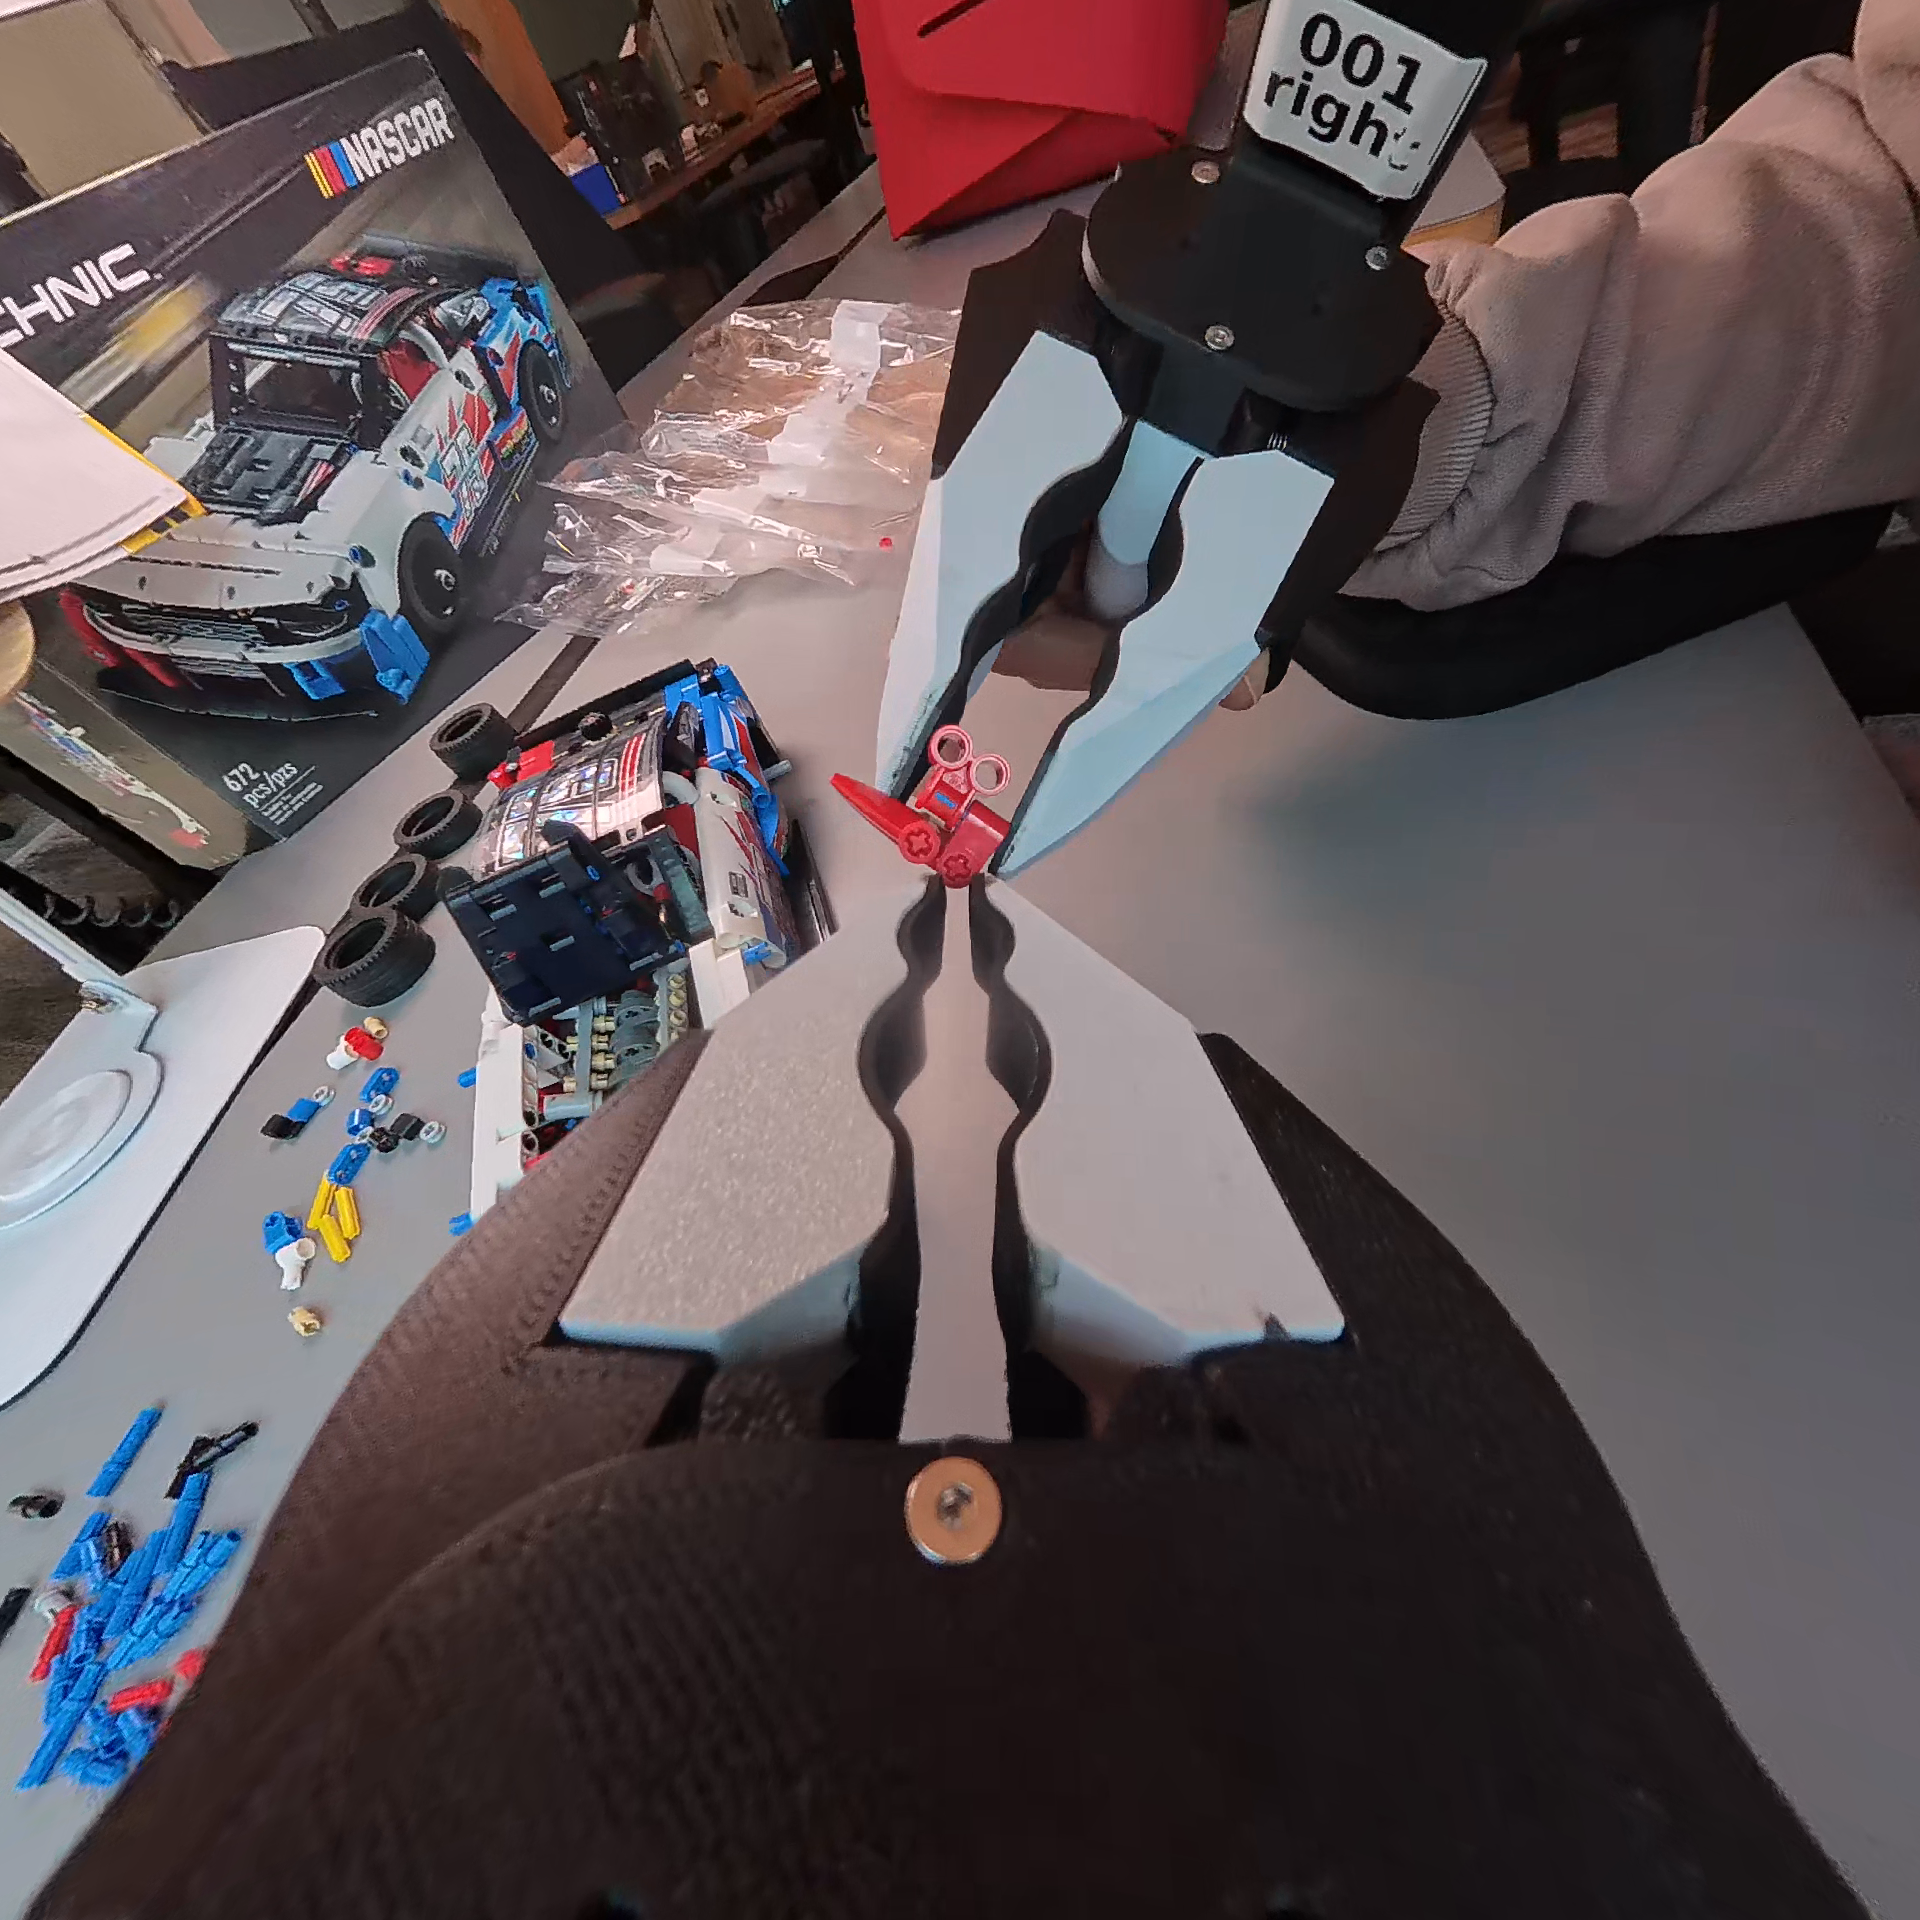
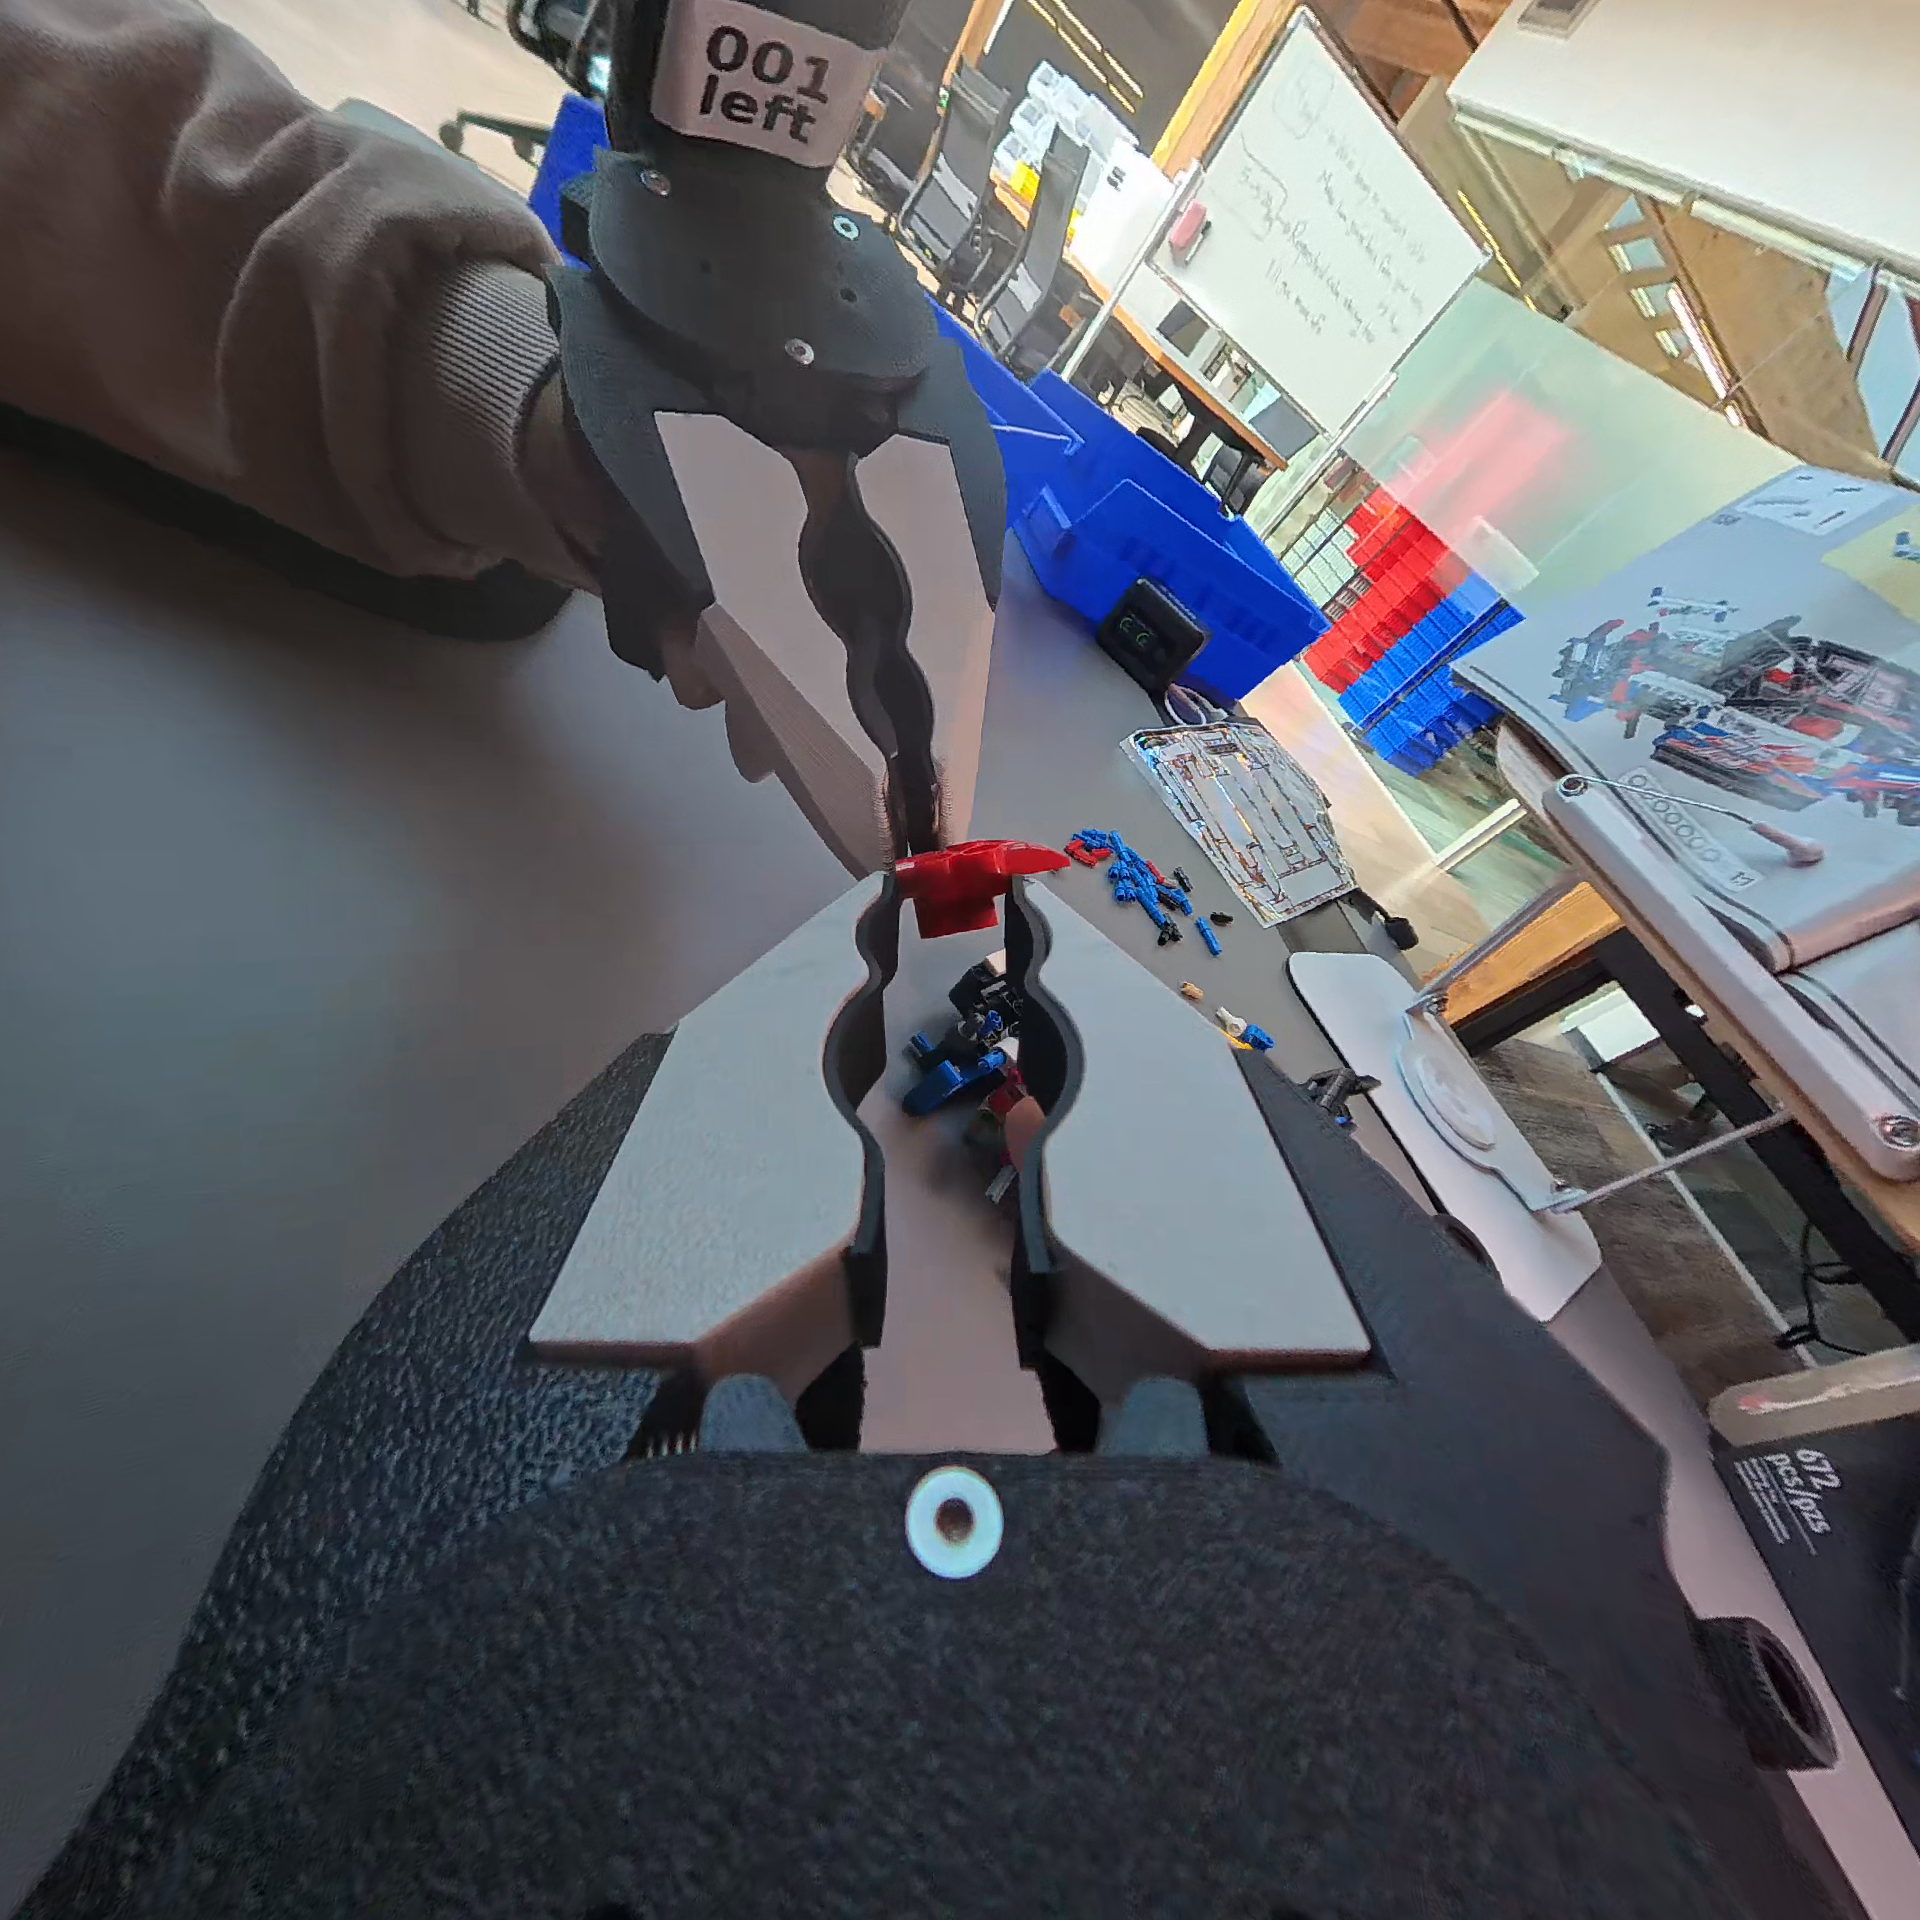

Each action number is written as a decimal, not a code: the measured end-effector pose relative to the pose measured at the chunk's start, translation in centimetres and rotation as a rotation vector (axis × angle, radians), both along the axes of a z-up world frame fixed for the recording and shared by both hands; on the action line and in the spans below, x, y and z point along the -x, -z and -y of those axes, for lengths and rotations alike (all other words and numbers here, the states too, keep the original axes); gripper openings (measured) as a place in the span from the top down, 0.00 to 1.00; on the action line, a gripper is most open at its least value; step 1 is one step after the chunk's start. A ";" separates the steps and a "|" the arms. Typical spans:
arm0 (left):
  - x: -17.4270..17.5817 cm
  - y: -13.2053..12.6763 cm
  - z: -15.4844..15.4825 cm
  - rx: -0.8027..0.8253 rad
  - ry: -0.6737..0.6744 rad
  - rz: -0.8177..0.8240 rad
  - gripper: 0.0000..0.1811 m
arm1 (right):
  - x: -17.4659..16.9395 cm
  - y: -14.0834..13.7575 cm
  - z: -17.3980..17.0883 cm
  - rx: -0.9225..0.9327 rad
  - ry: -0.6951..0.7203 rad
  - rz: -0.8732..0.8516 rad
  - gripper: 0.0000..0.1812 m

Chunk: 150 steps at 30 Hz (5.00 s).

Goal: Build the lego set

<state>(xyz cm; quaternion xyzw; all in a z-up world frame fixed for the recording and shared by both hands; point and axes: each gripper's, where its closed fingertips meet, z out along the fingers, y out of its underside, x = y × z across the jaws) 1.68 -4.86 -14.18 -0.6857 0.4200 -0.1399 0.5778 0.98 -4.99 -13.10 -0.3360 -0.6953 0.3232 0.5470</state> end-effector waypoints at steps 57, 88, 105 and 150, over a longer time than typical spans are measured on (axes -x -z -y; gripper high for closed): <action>-1.4 -1.7 2.8 0.054 0.189 0.138 0.93 | -0.8 0.0 2.8 0.359 -0.200 0.126 0.93; -1.1 -1.0 2.8 0.153 0.249 0.238 0.93 | -1.4 -0.1 2.5 0.297 -0.209 0.094 0.90; 0.9 -1.2 0.6 0.164 0.114 0.316 0.88 | -0.5 -1.9 0.2 0.376 -0.117 -0.063 0.93; 1.3 -0.5 -0.4 0.149 0.048 0.305 0.93 | 0.7 0.2 0.4 0.440 -0.055 -0.005 0.98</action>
